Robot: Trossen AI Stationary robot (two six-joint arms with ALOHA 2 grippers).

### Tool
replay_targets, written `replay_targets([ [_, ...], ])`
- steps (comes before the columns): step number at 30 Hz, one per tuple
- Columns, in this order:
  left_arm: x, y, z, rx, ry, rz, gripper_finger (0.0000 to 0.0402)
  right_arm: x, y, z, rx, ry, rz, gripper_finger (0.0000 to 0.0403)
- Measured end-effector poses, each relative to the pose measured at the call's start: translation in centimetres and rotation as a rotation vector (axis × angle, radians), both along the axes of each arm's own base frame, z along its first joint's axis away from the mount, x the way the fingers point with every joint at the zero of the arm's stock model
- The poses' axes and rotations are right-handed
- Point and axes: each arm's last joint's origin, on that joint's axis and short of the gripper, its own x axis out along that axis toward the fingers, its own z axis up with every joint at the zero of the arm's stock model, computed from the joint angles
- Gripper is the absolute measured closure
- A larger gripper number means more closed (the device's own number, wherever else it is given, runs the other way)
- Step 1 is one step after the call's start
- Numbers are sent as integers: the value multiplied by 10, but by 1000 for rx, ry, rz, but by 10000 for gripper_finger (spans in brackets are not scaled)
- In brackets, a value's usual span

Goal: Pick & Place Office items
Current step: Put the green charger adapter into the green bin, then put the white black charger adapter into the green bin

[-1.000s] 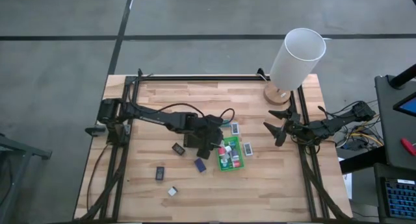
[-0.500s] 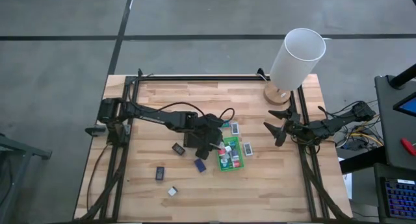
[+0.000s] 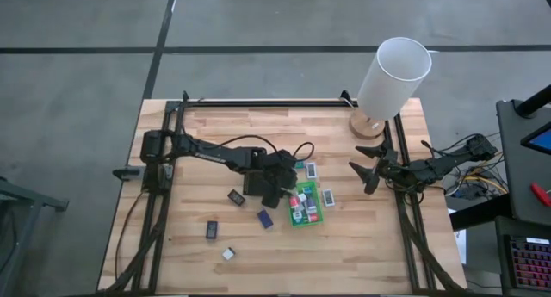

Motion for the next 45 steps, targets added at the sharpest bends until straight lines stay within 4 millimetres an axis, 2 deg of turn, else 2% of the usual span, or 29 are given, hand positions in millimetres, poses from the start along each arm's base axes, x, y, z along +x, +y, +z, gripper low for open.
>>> replay_targets([
  [6,3,2,9,-15,-18,-9,238,0,0,0,0,0,0,77],
  [15,2,0,10,-43,-10,-45,235,0,0,0,0,0,0,82],
  [27,2,2,12,-54,-10,-62,159,0,0,0,0,0,0,78],
  [32,-3,4,29,-67,-33,-35,150,0,0,0,0,1,0,76],
  [38,-15,4,58,-90,-73,-3,149,0,0,0,0,0,0,83],
  [45,-42,4,94,-128,-32,138,149,0,0,0,0,1,0,84],
])
